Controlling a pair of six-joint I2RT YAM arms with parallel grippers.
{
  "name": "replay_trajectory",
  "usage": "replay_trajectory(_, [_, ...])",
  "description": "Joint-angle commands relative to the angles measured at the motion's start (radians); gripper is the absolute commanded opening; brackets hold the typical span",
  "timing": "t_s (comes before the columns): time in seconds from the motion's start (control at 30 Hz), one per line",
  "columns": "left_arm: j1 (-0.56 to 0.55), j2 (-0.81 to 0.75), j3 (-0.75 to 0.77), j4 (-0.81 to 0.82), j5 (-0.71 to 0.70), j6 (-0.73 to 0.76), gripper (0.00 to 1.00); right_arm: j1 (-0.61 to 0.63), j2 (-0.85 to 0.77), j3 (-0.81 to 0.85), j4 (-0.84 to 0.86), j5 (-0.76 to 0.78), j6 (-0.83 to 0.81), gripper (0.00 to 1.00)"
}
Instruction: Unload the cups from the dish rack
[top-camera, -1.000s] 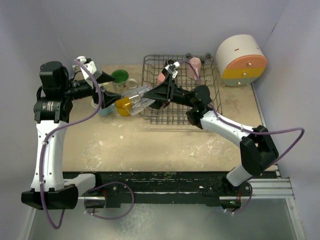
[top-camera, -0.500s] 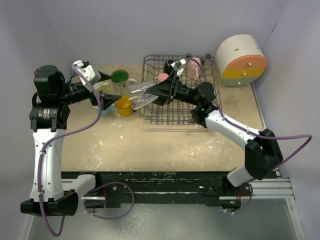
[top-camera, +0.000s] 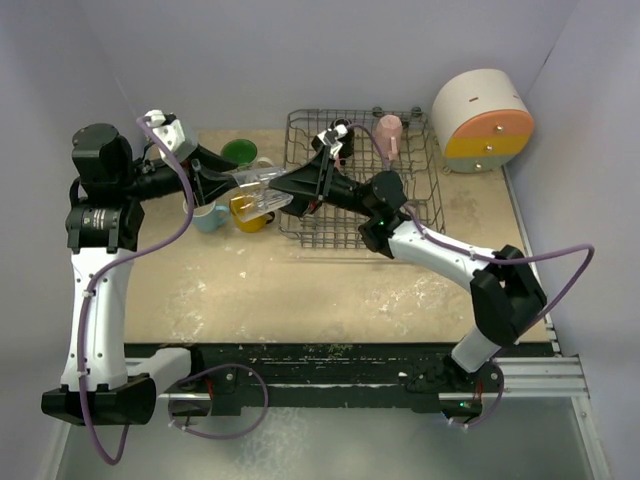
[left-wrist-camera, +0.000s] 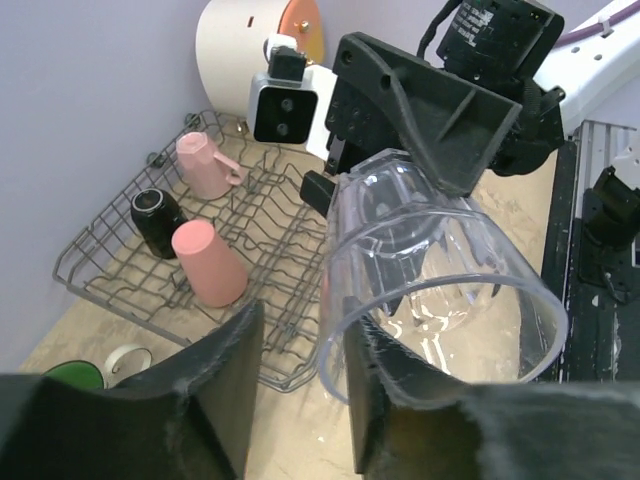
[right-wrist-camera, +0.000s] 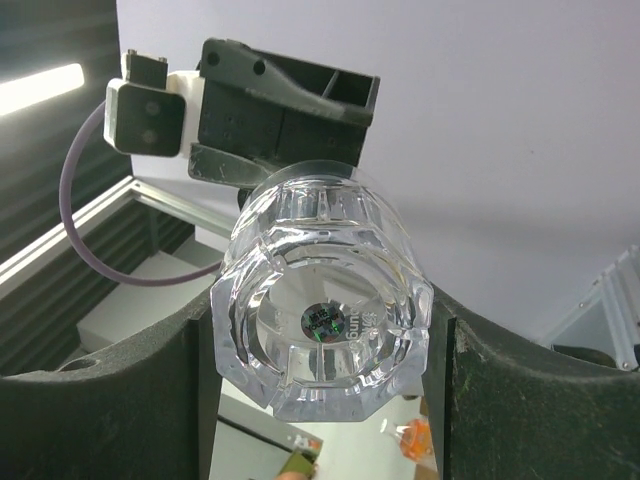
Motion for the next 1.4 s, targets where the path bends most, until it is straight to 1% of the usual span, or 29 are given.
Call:
replay_trajectory(0.0, [-0.005, -0.003, -0.004, 0.024, 0.035, 0.005, 0.34, 0.024, 0.001, 0.051, 0.141, 0.045, 0.053, 0.0])
replay_trajectory(0.03, [-0.005, -0.001, -0.004, 0.012, 0.031, 0.015, 0.3, 0.026, 0.003, 0.052, 0.146, 0.046, 0.056, 0.0])
replay_trajectory(0.1, [-0.005, 0.002, -0.01, -0.001, 0.03, 0.026, 0.29, 0.032, 0.013, 0.064, 0.147, 0.037, 0.057, 0.01])
replay_trajectory(0.13, [-0.005, 0.003, -0.016, -0.002, 0.03, 0.027, 0.29, 0.034, 0.02, 0.071, 0.146, 0.028, 0.058, 0.05])
replay_trajectory(0.17, [-0.005, 0.001, -0.022, -0.002, 0.031, 0.026, 0.28, 0.035, 0.029, 0.078, 0.144, 0.019, 0.059, 0.13])
replay_trajectory(0.2, [-0.005, 0.003, -0.028, -0.001, 0.031, 0.026, 0.26, 0.036, 0.038, 0.08, 0.144, 0.013, 0.062, 0.24])
replay_trajectory(0.23, [-0.005, 0.002, -0.034, 0.0, 0.025, 0.026, 0.18, 0.035, 0.043, 0.076, 0.148, -0.003, 0.073, 0.38])
replay_trajectory(0.27, [-0.005, 0.002, -0.038, -0.004, 0.009, 0.026, 0.05, 0.032, 0.046, 0.069, 0.146, -0.028, 0.079, 0.5])
replay_trajectory(0.3, [-0.005, 0.003, -0.041, -0.014, -0.013, 0.037, 0.0, 0.017, 0.043, 0.059, 0.138, -0.04, 0.07, 0.62])
replay_trajectory(0.33, [-0.005, 0.003, -0.041, -0.037, -0.037, 0.067, 0.0, -0.006, 0.029, 0.042, 0.124, -0.046, 0.055, 0.74])
replay_trajectory(0.4, [-0.005, 0.011, -0.033, -0.102, -0.11, 0.161, 0.0, -0.065, -0.007, 0.011, 0.023, -0.058, -0.007, 0.96])
replay_trajectory(0.43, [-0.005, 0.025, -0.023, -0.142, -0.159, 0.2, 0.0, -0.098, -0.03, 0.002, -0.054, -0.066, -0.054, 1.0])
replay_trajectory(0.53, [-0.005, 0.088, 0.025, -0.278, -0.299, 0.297, 0.0, -0.206, -0.092, 0.019, -0.39, -0.075, -0.28, 1.0])
replay_trajectory(0.57, [-0.005, 0.112, 0.038, -0.321, -0.342, 0.322, 0.0, -0.237, -0.106, 0.041, -0.517, -0.061, -0.383, 1.0])
replay_trajectory(0.63, [-0.005, 0.159, 0.059, -0.411, -0.41, 0.375, 0.0, -0.284, -0.125, 0.12, -0.846, 0.025, -0.613, 1.0])
replay_trajectory(0.67, [-0.007, 0.182, 0.067, -0.454, -0.441, 0.395, 0.0, -0.298, -0.128, 0.16, -0.97, 0.086, -0.715, 1.0])
replay_trajectory(0.7, [-0.007, 0.202, 0.069, -0.487, -0.472, 0.408, 0.0, -0.31, -0.128, 0.191, -1.064, 0.145, -0.788, 1.0])
replay_trajectory(0.77, [-0.011, 0.236, 0.064, -0.542, -0.533, 0.45, 0.0, -0.333, -0.123, 0.225, -1.175, 0.235, -0.896, 1.0])
replay_trajectory(0.87, [-0.026, 0.282, 0.04, -0.585, -0.618, 0.49, 0.0, -0.354, -0.111, 0.262, -1.283, 0.327, -1.0, 1.0])
replay_trajectory(0.97, [-0.071, 0.32, 0.008, -0.598, -0.705, 0.498, 0.0, -0.359, -0.096, 0.3, -1.367, 0.415, -1.072, 1.0])
replay_trajectory(1.17, [-0.207, 0.404, -0.062, -0.549, -0.898, 0.432, 0.0, -0.359, -0.053, 0.364, -1.454, 0.531, -1.151, 1.0])
replay_trajectory(1.3, [-0.268, 0.487, -0.074, -0.526, -1.005, 0.384, 0.0, -0.361, -0.038, 0.386, -1.481, 0.571, -1.176, 1.0])
replay_trajectory(1.37, [-0.282, 0.527, -0.072, -0.516, -1.031, 0.37, 0.0, -0.361, -0.034, 0.392, -1.485, 0.593, -1.185, 1.0])
